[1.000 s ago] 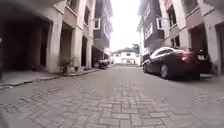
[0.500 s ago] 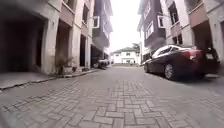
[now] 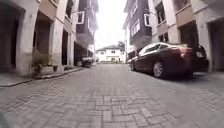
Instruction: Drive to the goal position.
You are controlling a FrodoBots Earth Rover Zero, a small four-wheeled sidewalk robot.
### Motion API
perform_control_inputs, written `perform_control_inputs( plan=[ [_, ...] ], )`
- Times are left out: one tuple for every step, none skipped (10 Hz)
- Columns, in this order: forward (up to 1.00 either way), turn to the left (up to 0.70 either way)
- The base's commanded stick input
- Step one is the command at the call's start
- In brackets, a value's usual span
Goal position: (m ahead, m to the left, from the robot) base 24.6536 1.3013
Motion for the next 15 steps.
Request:
perform_control_inputs(
  plan=[
    [0.70, 0.00],
    [0.70, 0.00],
    [0.70, 0.00],
    [0.70, 0.00],
    [0.70, 0.00],
    [0.70, 0.00],
    [0.70, 0.00],
    [0.70, 0.00],
    [0.70, 0.00],
    [0.70, 0.00],
    [0.70, 0.00],
    [0.70, 0.00],
    [0.70, 0.00],
    [0.70, 0.00],
    [0.70, 0.04]
  ],
)
